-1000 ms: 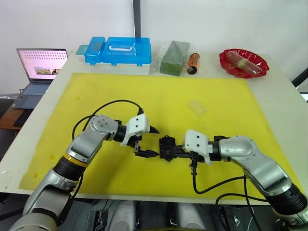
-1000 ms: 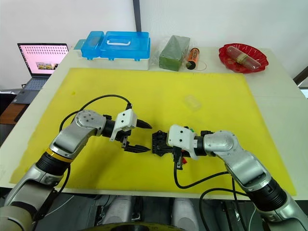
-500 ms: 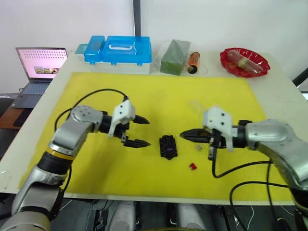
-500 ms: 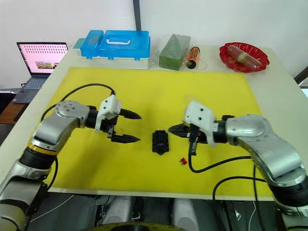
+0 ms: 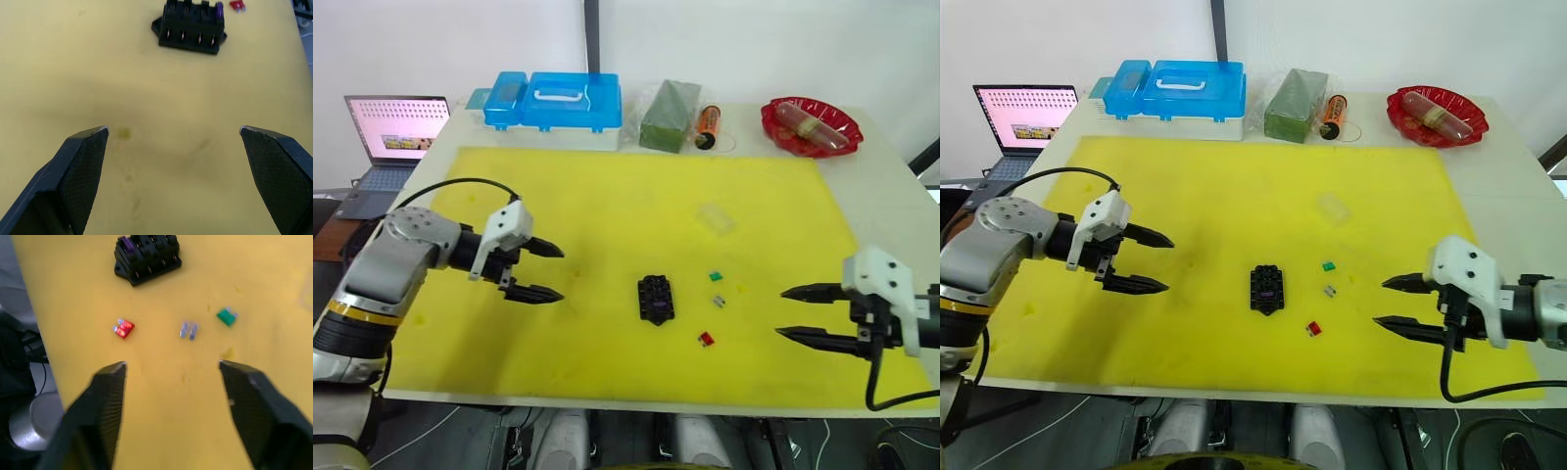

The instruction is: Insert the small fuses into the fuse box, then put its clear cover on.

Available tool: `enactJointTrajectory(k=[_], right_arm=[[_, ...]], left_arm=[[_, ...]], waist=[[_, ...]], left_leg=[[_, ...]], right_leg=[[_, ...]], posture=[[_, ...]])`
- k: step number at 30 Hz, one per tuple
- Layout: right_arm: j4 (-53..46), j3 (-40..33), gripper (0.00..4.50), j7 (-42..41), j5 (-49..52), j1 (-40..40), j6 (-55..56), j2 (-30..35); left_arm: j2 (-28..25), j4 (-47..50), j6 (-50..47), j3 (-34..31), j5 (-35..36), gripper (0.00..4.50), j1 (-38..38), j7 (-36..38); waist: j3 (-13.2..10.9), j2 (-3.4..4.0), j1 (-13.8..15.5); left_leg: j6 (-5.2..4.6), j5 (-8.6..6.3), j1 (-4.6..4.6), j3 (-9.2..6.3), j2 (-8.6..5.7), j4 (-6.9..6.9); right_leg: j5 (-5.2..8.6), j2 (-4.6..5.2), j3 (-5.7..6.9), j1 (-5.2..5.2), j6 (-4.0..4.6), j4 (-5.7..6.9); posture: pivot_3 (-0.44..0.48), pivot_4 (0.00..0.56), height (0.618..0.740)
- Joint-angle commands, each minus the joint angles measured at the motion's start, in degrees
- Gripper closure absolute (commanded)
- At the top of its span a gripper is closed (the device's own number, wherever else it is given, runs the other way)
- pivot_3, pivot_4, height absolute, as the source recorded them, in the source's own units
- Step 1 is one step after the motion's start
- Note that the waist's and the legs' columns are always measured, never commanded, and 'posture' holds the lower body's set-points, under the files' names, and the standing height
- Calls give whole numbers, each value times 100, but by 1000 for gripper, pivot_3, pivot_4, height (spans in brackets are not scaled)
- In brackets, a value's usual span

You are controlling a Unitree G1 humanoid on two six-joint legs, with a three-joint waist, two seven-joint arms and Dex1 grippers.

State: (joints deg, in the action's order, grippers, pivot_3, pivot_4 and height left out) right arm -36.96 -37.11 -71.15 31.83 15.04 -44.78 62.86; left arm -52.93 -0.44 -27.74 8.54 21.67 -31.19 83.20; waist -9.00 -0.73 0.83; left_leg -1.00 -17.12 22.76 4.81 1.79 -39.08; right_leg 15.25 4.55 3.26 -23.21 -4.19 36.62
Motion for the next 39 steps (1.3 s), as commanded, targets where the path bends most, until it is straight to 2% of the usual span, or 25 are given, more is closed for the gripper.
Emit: enactJointTrajectory(k=[1, 2, 6, 9, 14, 16, 20, 21, 22, 25, 39], right_arm=[[-131, -311, 238, -29, 107, 99, -90, 32], [-176, -307, 66, 12, 171, 85, -181, 51], [-140, -138, 66, 246, 432, -168, -456, 77], [-143, 174, 66, 630, 986, -534, -1130, 7], [-193, 1035, 66, 1726, 2082, -1288, -2522, -498], [-99, 1153, 66, 2030, 2416, -1527, -2862, -677], [206, 1570, 66, 2624, 2594, -1700, -3260, -1129], [221, 1599, 469, 2680, 2653, -1686, -3306, -1167], [246, 1631, 618, 2741, 2696, -1687, -3337, -1204], [303, 1864, 1692, 2907, 2662, -1653, -3336, -1287], [726, 2214, 1692, 3155, 2740, -1522, -3341, -1499]], left_arm=[[5, 2, 69, -137, -18, 0, -131, -37], [15, 0, 40, -147, 7, 0, -165, -33], [132, 21, 148, -92, -4, 0, -216, -13], [315, 55, 335, -29, -22, 0, -206, 10], [758, 448, 485, 100, 19, 0, -85, -103], [854, 516, 550, 169, -45, 0, -63, -158], [1055, 1031, 562, 353, 10, 0, 179, -255], [1095, 1133, 537, 377, 11, 0, 204, -308], [1130, 1207, 539, 409, -10, 0, 227, -361], [1190, 1392, 576, 498, -34, 0, 362, -436], [1235, 1706, 623, 568, 24, 0, 638, -655]], waist=[[0, 0, -5], [-1, 0, -5], [-2, 0, -5], [-3, -1, -9], [-4, -2, -11], [-5, 0, -11], [-3, 3, -14], [-4, 3, -10], [-4, 3, -5], [-3, 5, -12], [-2, 5, -10]], left_leg=[[0, 0, 0, 0, 0, 0], [0, 0, 1, 1, 0, 0], [0, 0, 3, 0, 1, 0], [0, 0, 5, 0, 1, 0], [0, 0, 12, -4, 2, 1], [0, 0, 17, -4, 1, 1], [-1, 0, 26, -5, 1, 1], [-4, -2, 29, -4, 1, 1], [-4, -2, 34, -5, 1, 1], [-4, -2, 41, -6, 0, 0], [-5, -2, 40, -7, -1, -2]], right_leg=[[0, 0, -1, 0, 0, -1], [0, 1, -1, 0, 0, -3], [0, 3, -1, -1, 1, -5], [0, 3, -1, -2, 2, -7], [-1, 10, -1, -3, 5, -12], [-2, 15, -1, -6, 6, -15], [-5, 15, -1, -10, 11, -28], [-5, 16, -1, -12, 11, -29], [-5, 16, 0, -15, 11, -30], [-6, 15, 2, -21, 10, -31], [-15, -2, 4, -18, -7, -30]], posture=[[0, 150, 740], [0, 150, 740], [0, 150, 740], [0, 150, 740], [0, 150, 740], [0, 150, 740], [0, 150, 740], [0, 150, 740], [0, 150, 740], [0, 150, 740], [0, 150, 740]])
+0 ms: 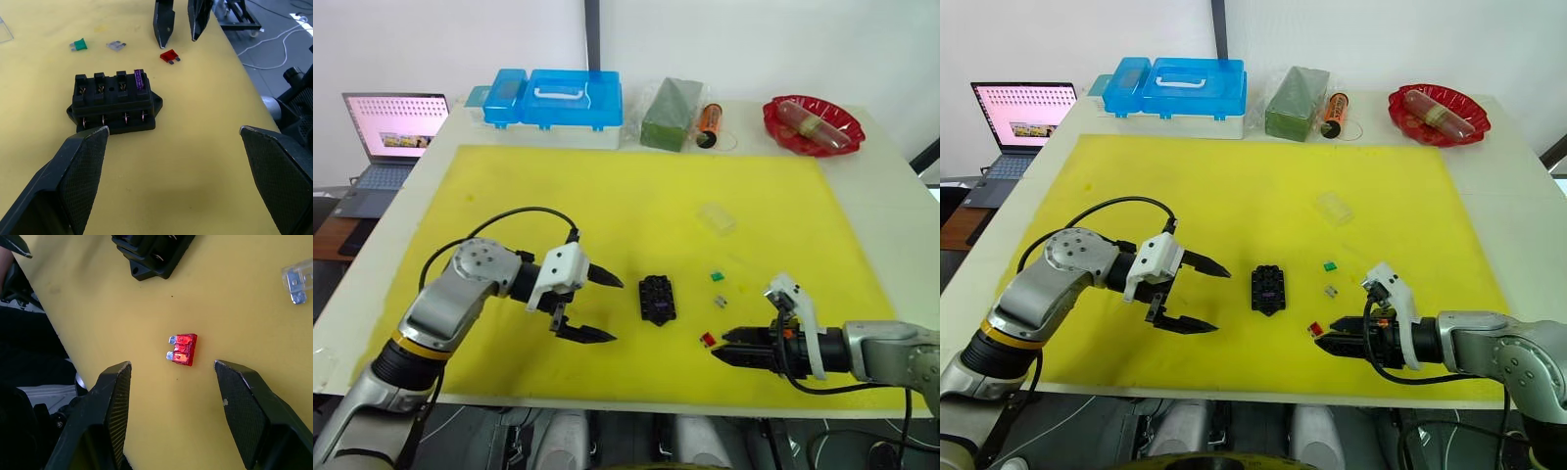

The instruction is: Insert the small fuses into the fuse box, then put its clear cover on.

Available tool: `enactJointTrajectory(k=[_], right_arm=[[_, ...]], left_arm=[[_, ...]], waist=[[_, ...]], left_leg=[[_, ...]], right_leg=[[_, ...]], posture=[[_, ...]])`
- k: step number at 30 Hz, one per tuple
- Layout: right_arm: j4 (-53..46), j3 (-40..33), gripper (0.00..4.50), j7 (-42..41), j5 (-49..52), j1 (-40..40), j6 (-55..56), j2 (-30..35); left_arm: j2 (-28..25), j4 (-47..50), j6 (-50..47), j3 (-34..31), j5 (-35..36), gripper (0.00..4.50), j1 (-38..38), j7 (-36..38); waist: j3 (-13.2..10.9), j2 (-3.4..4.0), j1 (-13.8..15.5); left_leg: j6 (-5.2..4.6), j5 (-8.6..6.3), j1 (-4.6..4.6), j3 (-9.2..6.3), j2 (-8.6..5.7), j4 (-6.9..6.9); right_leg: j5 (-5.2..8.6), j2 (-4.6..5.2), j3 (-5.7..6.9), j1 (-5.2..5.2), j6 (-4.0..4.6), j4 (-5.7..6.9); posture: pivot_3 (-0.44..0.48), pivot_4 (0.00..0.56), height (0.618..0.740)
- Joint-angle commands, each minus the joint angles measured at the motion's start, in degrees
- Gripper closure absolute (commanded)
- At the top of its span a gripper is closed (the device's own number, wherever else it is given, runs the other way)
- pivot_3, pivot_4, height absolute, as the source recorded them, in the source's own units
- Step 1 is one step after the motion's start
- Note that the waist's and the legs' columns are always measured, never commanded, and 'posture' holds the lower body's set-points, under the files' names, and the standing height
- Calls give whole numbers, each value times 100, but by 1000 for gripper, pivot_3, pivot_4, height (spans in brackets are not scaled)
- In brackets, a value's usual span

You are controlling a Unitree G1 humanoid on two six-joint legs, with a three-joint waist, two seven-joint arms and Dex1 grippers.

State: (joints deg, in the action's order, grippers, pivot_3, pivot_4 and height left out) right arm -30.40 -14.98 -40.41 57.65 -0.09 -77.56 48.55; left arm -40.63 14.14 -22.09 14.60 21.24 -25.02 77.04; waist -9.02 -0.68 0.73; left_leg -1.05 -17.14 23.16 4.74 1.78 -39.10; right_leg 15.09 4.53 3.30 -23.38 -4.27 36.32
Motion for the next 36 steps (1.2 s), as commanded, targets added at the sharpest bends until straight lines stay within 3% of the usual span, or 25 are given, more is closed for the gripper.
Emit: enactJointTrajectory(k=[1, 21, 34, 36], right_arm=[[73, 3, 1692, 91, 207, -8, -97, -96], [283, 130, 1692, 577, 654, -182, -435, -508], [362, 119, 1692, 649, 679, -134, -428, -451], [350, 104, 2038, 644, 680, -106, -422, -431]], left_arm=[[10, 261, 58, -39, 71, 0, 29, -47], [73, 186, 193, -11, -11, 0, 27, -205], [127, 141, 221, 18, -67, 0, 4, -279], [128, 153, 214, 11, -65, 0, 9, -286]], waist=[[0, 0, 0], [1, -1, -9], [1, -1, -9], [1, -1, -7]], left_leg=[[0, 0, 0, 0, 0, 0], [0, 0, -2, -4, 4, 0], [0, 0, -2, -4, 4, 0], [0, 0, -2, -4, 4, 0]], right_leg=[[0, -1, 0, 0, 0, 0], [-2, -11, 0, 1, -4, 1], [-2, -12, 0, 2, -4, 1], [-2, -12, 0, 2, -4, 1]], posture=[[0, 150, 740], [0, 150, 740], [0, 150, 740], [0, 150, 740]])
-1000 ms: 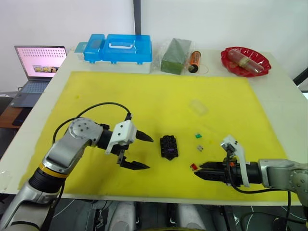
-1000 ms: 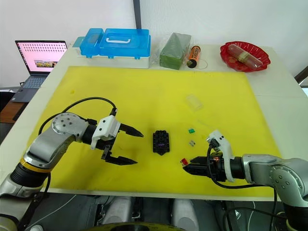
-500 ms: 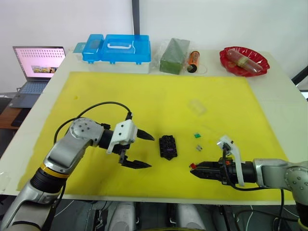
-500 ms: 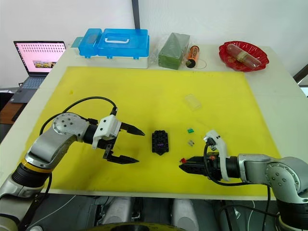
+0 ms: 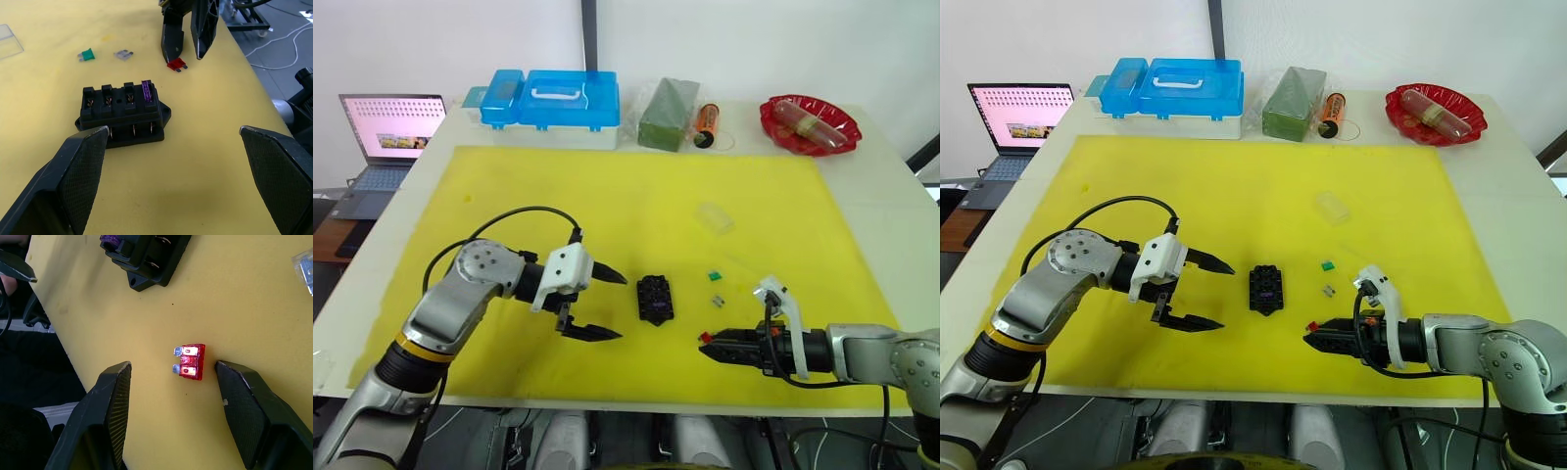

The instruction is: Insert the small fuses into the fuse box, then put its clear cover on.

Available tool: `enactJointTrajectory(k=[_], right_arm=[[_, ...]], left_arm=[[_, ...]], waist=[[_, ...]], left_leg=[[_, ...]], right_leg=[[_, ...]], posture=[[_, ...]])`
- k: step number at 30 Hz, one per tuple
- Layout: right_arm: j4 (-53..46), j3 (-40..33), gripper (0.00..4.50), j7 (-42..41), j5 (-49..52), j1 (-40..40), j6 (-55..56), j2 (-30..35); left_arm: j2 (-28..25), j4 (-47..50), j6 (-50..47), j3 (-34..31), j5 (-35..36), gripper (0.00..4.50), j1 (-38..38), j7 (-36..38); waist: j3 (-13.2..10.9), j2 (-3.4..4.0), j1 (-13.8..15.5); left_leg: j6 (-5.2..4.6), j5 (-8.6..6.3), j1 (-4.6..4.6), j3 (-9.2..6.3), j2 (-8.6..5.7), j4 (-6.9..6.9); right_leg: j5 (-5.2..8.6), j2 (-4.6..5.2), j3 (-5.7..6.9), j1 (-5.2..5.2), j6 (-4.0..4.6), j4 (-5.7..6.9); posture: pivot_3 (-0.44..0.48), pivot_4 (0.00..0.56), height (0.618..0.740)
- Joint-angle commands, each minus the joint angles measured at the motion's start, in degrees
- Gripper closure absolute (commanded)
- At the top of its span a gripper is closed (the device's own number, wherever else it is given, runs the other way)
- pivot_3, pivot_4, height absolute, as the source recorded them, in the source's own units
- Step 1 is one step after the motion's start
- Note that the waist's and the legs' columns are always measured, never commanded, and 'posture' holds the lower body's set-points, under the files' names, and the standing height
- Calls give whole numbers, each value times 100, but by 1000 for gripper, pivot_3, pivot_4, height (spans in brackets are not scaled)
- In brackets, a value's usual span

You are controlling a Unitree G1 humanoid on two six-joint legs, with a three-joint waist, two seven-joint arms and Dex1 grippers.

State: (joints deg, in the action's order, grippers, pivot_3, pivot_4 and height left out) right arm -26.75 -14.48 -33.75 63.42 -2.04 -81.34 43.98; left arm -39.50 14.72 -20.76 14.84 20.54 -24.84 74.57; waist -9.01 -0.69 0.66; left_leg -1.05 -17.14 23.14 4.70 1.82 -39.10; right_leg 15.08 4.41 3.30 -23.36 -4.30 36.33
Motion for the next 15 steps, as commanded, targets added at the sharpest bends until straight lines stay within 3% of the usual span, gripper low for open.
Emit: enactJointTrajectory(k=[1, 4, 15], right_arm=[[-20, 49, 2271, -18, 104, 96, -42, 29], [-18, 44, 3259, -10, 109, 104, -36, 40], [64, 72, 3259, -35, 37, 79, 54, 103]], left_arm=[[16, 98, 80, -17, 4, 0, -6, -40], [25, 99, 78, -22, -1, 0, -7, -47], [48, 72, 79, -21, 0, 0, -29, -72]], waist=[[0, 0, 0], [0, 0, 2], [0, 0, 5]], left_leg=[[0, 0, 0, 0, 0, 0], [0, 0, 0, -1, 0, 0], [0, 0, 1, -1, -1, 0]], right_leg=[[0, 0, 0, 0, 0, 0], [0, 0, 0, 0, 0, 0], [0, -1, 0, 0, -1, 0]], posture=[[0, 150, 740], [0, 150, 740], [0, 150, 740]])
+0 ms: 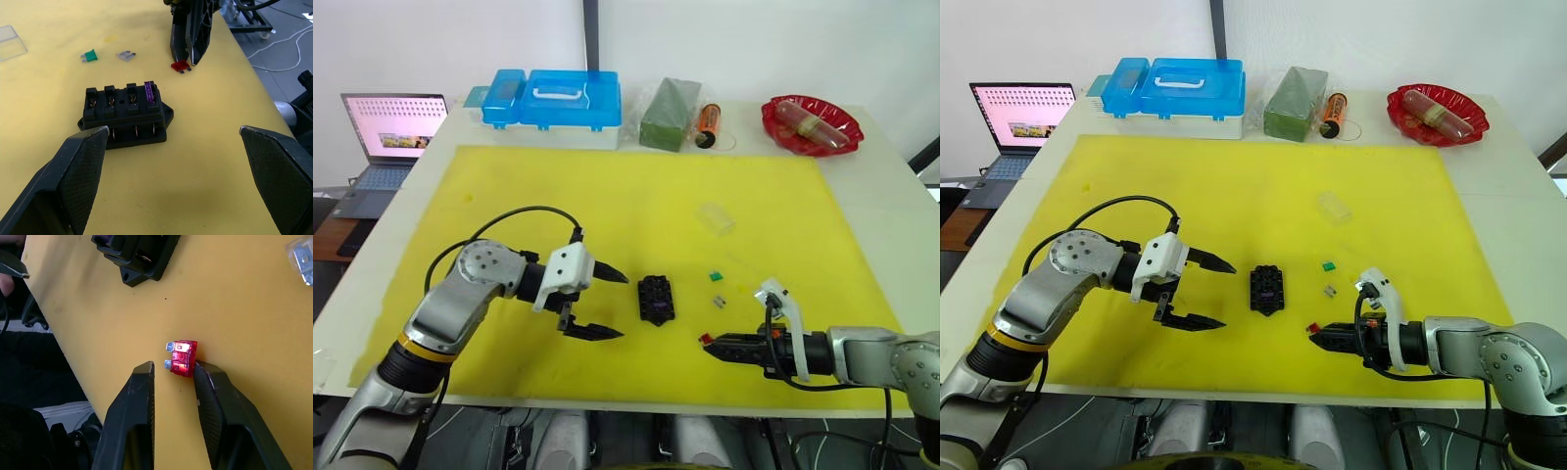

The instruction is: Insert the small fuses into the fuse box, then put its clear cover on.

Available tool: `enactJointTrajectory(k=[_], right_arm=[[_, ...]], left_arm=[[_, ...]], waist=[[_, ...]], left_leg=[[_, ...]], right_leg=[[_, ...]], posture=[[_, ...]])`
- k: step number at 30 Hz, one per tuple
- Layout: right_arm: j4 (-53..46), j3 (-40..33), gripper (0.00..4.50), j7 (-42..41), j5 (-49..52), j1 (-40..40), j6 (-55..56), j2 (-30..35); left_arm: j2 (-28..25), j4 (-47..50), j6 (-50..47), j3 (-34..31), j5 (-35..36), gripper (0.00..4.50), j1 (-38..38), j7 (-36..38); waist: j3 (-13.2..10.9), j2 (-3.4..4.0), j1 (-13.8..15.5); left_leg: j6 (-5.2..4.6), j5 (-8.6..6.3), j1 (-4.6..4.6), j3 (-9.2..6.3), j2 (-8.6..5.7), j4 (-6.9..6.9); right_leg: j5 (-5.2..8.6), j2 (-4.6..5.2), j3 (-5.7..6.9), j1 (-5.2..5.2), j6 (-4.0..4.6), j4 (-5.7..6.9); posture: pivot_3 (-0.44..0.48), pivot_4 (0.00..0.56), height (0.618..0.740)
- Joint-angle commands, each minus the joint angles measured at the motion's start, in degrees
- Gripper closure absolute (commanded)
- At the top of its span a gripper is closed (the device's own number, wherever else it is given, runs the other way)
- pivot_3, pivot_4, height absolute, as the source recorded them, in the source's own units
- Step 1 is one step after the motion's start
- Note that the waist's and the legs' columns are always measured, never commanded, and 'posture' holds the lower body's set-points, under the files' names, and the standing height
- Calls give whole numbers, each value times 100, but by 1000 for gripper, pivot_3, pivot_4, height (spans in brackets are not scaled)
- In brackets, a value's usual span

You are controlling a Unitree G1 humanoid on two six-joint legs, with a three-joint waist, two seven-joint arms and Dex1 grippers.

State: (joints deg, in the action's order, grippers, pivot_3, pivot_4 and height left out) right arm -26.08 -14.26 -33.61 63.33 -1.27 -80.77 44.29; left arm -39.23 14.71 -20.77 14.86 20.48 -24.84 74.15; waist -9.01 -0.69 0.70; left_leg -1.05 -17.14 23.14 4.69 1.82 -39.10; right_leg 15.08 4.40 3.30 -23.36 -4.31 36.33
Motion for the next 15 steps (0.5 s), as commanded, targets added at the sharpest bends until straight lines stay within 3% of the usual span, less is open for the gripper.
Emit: enactJointTrajectory(k=[1, 4, 6, 15], right_arm=[[2, 43, 3259, -50, 49, 0, 0, 75], [25, 30, 3800, -56, 53, -16, 5, 83], [44, 14, 4486, -61, 59, -23, 12, 89], [80, -67, 4486, -88, 113, -156, -7, 144]], left_arm=[[22, 75, 79, -24, 7, 0, -27, -34], [26, 72, 79, -25, 8, 0, -27, -39], [36, 83, 74, -20, 9, 0, -23, -54], [70, 59, 84, -10, -3, 0, -28, -87]], waist=[[0, 0, 0], [0, 0, 0], [0, 0, 1], [0, 0, 1]], left_leg=[[0, 0, 0, 0, 0, 0], [0, 0, 0, 0, 0, 0], [0, 0, 0, 0, 0, 0], [0, 0, 0, 0, -1, -1]], right_leg=[[0, 0, 0, 0, 0, 0], [0, 0, 0, 0, 0, 0], [0, 0, 0, 0, 0, 0], [0, 0, 0, 1, -1, 0]], posture=[[0, 150, 740], [0, 150, 740], [0, 150, 740], [0, 150, 740]])
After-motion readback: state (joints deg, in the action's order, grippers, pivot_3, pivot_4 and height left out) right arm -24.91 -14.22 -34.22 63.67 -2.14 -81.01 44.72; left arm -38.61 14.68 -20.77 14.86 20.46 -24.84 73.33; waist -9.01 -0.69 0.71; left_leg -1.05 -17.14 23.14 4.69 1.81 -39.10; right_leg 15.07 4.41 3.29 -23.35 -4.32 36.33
